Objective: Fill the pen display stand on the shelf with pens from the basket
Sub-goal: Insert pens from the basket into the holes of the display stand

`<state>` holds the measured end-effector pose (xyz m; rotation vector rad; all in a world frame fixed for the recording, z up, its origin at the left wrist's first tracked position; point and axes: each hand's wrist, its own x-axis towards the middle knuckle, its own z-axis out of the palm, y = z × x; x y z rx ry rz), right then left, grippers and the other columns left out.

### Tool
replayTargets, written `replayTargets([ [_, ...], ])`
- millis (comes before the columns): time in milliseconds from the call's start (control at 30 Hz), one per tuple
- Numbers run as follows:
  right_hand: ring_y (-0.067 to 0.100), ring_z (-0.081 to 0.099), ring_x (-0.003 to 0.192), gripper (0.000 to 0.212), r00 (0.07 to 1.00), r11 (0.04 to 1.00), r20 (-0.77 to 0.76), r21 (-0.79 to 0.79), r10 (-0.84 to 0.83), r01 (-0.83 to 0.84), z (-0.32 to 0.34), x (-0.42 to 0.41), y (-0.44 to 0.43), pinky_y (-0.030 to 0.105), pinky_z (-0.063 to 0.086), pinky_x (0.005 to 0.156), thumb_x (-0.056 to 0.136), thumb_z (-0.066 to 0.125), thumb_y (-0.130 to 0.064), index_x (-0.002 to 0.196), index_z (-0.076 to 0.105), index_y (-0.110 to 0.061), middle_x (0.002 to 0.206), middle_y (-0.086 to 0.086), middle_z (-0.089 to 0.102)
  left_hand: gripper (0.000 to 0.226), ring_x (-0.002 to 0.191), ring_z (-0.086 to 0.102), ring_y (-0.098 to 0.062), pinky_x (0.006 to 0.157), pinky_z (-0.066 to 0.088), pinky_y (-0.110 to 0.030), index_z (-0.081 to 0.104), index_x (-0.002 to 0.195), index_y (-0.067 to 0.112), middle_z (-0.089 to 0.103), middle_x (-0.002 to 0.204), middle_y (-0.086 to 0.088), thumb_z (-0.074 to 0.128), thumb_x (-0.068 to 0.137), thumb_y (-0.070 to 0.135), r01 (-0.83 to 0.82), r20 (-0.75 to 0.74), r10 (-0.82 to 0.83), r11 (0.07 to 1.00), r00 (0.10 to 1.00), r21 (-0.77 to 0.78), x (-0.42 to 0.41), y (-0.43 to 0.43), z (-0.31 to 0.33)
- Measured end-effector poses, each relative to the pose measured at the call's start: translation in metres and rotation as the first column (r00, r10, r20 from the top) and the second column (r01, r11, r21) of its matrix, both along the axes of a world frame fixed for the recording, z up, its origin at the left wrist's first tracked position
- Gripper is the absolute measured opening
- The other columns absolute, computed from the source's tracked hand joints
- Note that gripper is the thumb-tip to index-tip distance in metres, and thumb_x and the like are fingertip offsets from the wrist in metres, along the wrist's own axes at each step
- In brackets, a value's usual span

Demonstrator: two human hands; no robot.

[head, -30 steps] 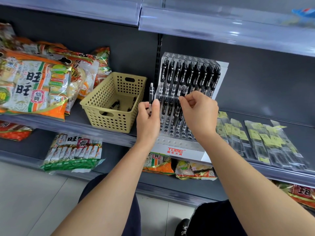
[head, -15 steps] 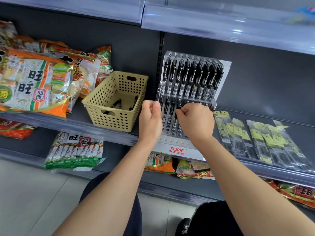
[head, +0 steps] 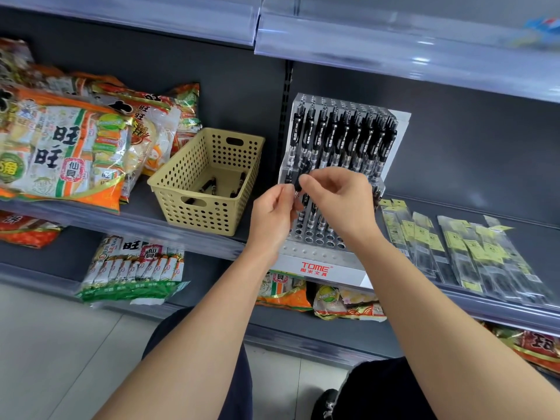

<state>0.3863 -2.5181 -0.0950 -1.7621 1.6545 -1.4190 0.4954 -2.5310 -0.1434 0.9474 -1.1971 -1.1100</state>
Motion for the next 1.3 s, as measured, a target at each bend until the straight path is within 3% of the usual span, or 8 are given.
replayTargets([
  [200, -0.005, 0.053, 0.056, 0.012, 1.000, 1.000, -0.009, -0.025, -0.011, 0.011, 0.004, -0.001, -0.001, 0.012, 0.045, 0.058, 0.083, 0.073, -0.028, 0.076, 0.067, -0.020, 0.065, -0.014, 0.061, 0.026, 0.071, 0.058, -0.004, 0.062, 0.046, -0.017, 0.064, 0.087, 0.017, 0.063, 0.079, 0.005, 0.043, 0.102, 0.024, -0.002, 0.011, 0.002, 1.000, 1.000, 0.016, 0.000, 0.001, -0.001],
  [300, 0.003, 0.057, 0.062, 0.015, 0.991, 0.990, -0.064, -0.081, -0.120, 0.115, 0.006, -0.002, -0.002, 0.020, 0.049, 0.061, 0.085, 0.070, -0.031, 0.078, 0.064, -0.020, 0.066, -0.011, 0.061, 0.024, 0.086, 0.063, -0.007, 0.076, 0.049, -0.022, 0.070, 0.097, 0.019, 0.069, 0.092, 0.003, 0.047, 0.100, 0.027, -0.186, 0.223, 0.213, 0.973, 0.951, -0.138, 0.004, -0.006, -0.009],
  [400, 0.008, 0.058, 0.063, 0.017, 0.975, 0.976, -0.136, -0.150, -0.178, 0.158, 0.006, -0.001, -0.001, 0.028, 0.052, 0.064, 0.086, 0.068, -0.031, 0.077, 0.064, -0.018, 0.064, -0.013, 0.059, 0.024, 0.083, 0.062, -0.011, 0.071, 0.047, -0.021, 0.071, 0.099, 0.013, 0.070, 0.090, -0.001, 0.050, 0.098, 0.023, -0.289, 0.300, 0.351, 0.928, 0.887, -0.234, 0.009, -0.010, -0.013],
  [567, 0.013, 0.059, 0.060, 0.020, 0.937, 0.960, -0.263, -0.215, -0.232, 0.177, -0.002, 0.002, -0.004, 0.032, 0.052, 0.061, 0.089, 0.065, -0.030, 0.077, 0.065, -0.013, 0.064, -0.009, 0.060, 0.029, 0.073, 0.059, -0.017, 0.060, 0.041, -0.025, 0.067, 0.084, 0.014, 0.067, 0.080, -0.003, 0.047, 0.099, 0.028, -0.315, 0.409, 0.387, 0.920, 0.826, -0.233, 0.017, -0.013, -0.014],
  [733, 0.014, 0.058, 0.061, 0.022, 0.901, 0.962, -0.341, -0.152, -0.268, 0.229, -0.011, 0.001, -0.008, 0.026, 0.047, 0.057, 0.090, 0.062, -0.032, 0.077, 0.065, -0.014, 0.066, -0.006, 0.062, 0.025, 0.077, 0.059, -0.013, 0.059, 0.038, -0.011, 0.069, 0.095, 0.012, 0.067, 0.085, 0.000, 0.049, 0.099, 0.026, -0.332, 0.442, 0.375, 0.927, 0.815, -0.174, 0.024, -0.015, -0.015],
  [933, 0.023, 0.061, 0.058, 0.033, 0.838, 0.969, -0.495, -0.037, -0.230, 0.244, -0.019, 0.004, -0.014, 0.025, 0.048, 0.053, 0.091, 0.059, -0.036, 0.071, 0.068, -0.010, 0.061, 0.005, 0.065, 0.021, 0.076, 0.056, -0.010, 0.064, 0.043, -0.024, 0.069, 0.098, 0.013, 0.062, 0.082, 0.007, 0.052, 0.098, 0.025, -0.332, 0.490, 0.373, 0.927, 0.788, -0.172, 0.029, -0.014, -0.014],
  [1067, 0.023, 0.042, 0.043, 0.048, 0.791, 0.964, -0.573, 0.004, -0.215, 0.265, -0.023, 0.007, -0.016, 0.020, 0.027, 0.043, 0.095, 0.053, -0.036, 0.054, 0.048, -0.011, 0.045, 0.004, 0.044, 0.021, 0.073, 0.053, -0.006, 0.060, 0.041, -0.018, 0.069, 0.098, 0.014, 0.060, 0.081, 0.009, 0.051, 0.098, 0.025, -0.332, 0.500, 0.367, 0.929, 0.784, -0.162, 0.030, -0.014, -0.014],
  [1300, 0.018, 0.030, 0.040, 0.052, 0.779, 0.964, -0.601, 0.050, -0.179, 0.261, -0.020, 0.006, -0.016, 0.021, 0.026, 0.046, 0.095, 0.053, -0.028, 0.049, 0.033, -0.014, 0.043, 0.002, 0.032, 0.021, 0.075, 0.053, -0.007, 0.058, 0.035, -0.014, 0.069, 0.100, 0.013, 0.060, 0.082, 0.010, 0.052, 0.097, 0.024, -0.328, 0.502, 0.359, 0.932, 0.787, -0.154, 0.031, -0.016, -0.015],
])
